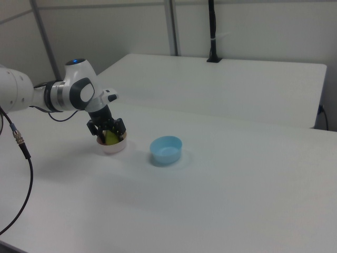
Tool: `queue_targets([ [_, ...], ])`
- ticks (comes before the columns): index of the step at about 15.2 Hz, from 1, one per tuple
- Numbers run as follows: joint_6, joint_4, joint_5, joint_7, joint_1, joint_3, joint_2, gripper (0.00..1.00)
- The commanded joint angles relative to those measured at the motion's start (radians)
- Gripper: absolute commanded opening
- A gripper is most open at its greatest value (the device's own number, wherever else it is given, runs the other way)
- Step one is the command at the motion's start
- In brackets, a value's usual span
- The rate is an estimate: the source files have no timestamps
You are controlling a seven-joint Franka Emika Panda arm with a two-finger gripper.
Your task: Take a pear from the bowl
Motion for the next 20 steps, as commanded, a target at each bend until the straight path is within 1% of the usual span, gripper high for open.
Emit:
queue_targets([
  [1, 0.009, 0.008, 0.002, 0.019, 0.017, -0.019, -0.034, 0.38],
  [3, 0.001, 0.002, 0.002, 0.046, 0.01, -0.018, -0.092, 0.38],
  [5, -0.003, -0.082, 0.002, 0.042, -0.007, -0.01, -0.205, 0.39],
  [6, -0.016, -0.139, 0.0, 0.034, -0.032, 0.002, -0.266, 0.4],
  [7, -0.057, -0.175, 0.0, 0.013, -0.073, 0.022, -0.32, 0.4],
  [9, -0.159, -0.239, 0.0, -0.088, -0.171, 0.066, -0.406, 0.4],
  [10, -0.198, -0.299, 0.0, -0.149, -0.243, 0.109, -0.457, 0.4],
  [11, -0.207, -0.333, -0.001, -0.182, -0.285, 0.129, -0.483, 0.4],
  [12, -0.239, -0.362, -0.007, -0.216, -0.318, 0.139, -0.491, 0.41],
  [13, -0.258, -0.368, -0.014, -0.231, -0.326, 0.139, -0.479, 0.43],
  [15, -0.263, -0.394, -0.052, -0.239, -0.355, 0.139, -0.439, 0.43],
  [17, -0.263, -0.391, -0.073, -0.239, -0.354, 0.136, -0.385, 0.44],
  [18, -0.261, -0.391, -0.09, -0.239, -0.349, 0.134, -0.361, 0.46],
  [19, -0.26, -0.391, -0.107, -0.239, -0.346, 0.131, -0.344, 0.47],
  [20, -0.258, -0.39, -0.109, -0.239, -0.345, 0.128, -0.335, 0.48],
])
